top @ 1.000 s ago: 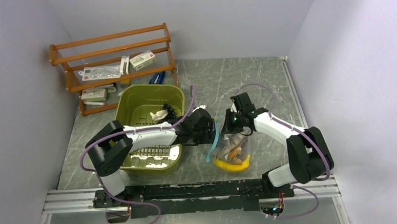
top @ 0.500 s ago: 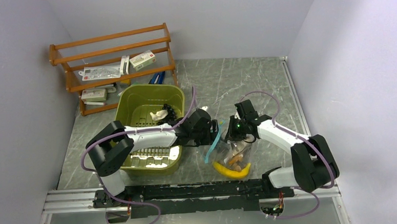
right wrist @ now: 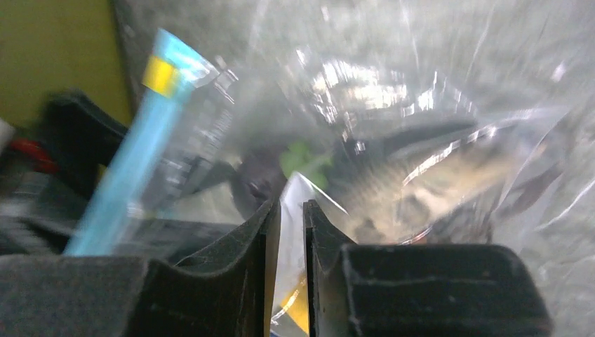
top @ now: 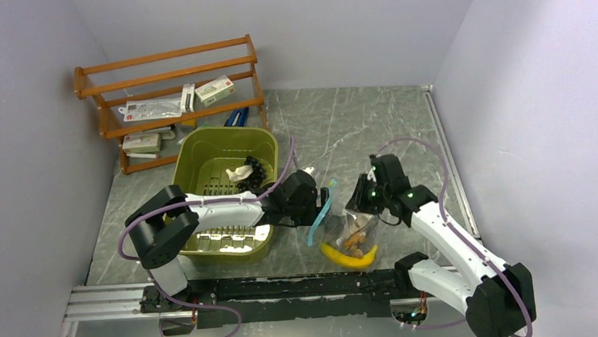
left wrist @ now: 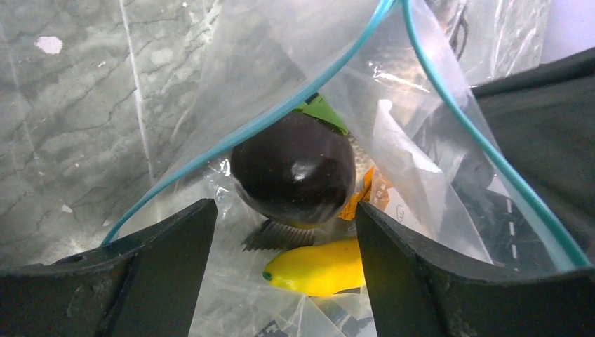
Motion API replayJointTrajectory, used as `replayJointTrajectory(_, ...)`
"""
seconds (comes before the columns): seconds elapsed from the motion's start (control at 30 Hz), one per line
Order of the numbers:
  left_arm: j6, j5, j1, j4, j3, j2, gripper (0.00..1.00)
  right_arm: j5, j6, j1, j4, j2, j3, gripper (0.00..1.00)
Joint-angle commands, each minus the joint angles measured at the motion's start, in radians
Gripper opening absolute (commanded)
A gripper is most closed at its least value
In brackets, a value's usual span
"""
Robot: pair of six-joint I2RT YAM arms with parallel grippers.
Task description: Open the zip-top bag and remove the fake food
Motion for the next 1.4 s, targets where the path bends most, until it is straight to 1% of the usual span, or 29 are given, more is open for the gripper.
replayJointTrajectory(0.0, 0.024, 0.041, -0.007, 0.026, 0.047, 0.015, 0.85, -0.153, 0.095, 0.005, 0.061, -0.031, -0.150, 0.19)
replayJointTrajectory(0.07, 0.034, 0.068, -0.007, 0.037, 0.056, 0.029, 0.86, -0.196, 0.120, 0.005, 0.129, -0.019, -0.202, 0.18)
replayJointTrajectory(0.13, 0.047, 0.102, -0.008, 0.038, 0.069, 0.047, 0.86, -0.191, 0.137, 0.005, 0.168, 0.004, -0.238, 0.17)
replayJointTrajectory(0.23, 0.062, 0.120, -0.007, 0.014, 0.087, 0.075, 0.85, -0.143, 0.161, 0.005, 0.190, 0.035, -0.267, 0.16)
replayJointTrajectory(0.4, 0.071, 0.109, -0.008, -0.028, 0.101, 0.095, 0.83, -0.140, 0.172, 0.005, 0.210, 0.041, -0.290, 0.16)
replayJointTrajectory(0.53, 0.077, 0.078, -0.007, -0.073, 0.115, 0.103, 0.84, -0.127, 0.170, 0.005, 0.194, 0.031, -0.297, 0.16)
replayJointTrajectory(0.77, 0.044, 0.059, 0.018, 0.031, 0.047, 0.021, 0.86, -0.046, 0.192, 0.005, 0.098, -0.074, -0.253, 0.15)
replayJointTrajectory(0.87, 0.042, 0.090, 0.051, 0.051, 0.040, 0.017, 0.82, -0.031, 0.193, 0.005, 0.082, -0.105, -0.233, 0.15)
replayJointTrajectory(0.9, 0.042, 0.100, 0.059, 0.058, 0.040, 0.019, 0.77, -0.028, 0.192, 0.005, 0.082, -0.106, -0.228, 0.15)
replayJointTrajectory(0.97, 0.043, 0.116, 0.060, 0.069, 0.043, 0.028, 0.73, -0.028, 0.186, 0.005, 0.086, -0.095, -0.216, 0.15)
replayJointTrajectory(1.07, 0.039, 0.132, 0.060, 0.074, 0.054, 0.043, 0.71, -0.038, 0.172, 0.005, 0.117, -0.054, -0.205, 0.15)
replayJointTrajectory(1.2, 0.024, 0.137, 0.061, 0.084, 0.046, 0.051, 0.75, -0.087, 0.155, 0.005, 0.198, 0.034, -0.211, 0.15)
replayJointTrajectory(1.37, 0.031, 0.153, 0.060, 0.061, 0.071, 0.087, 0.75, -0.153, 0.164, 0.005, 0.289, 0.130, -0.266, 0.15)
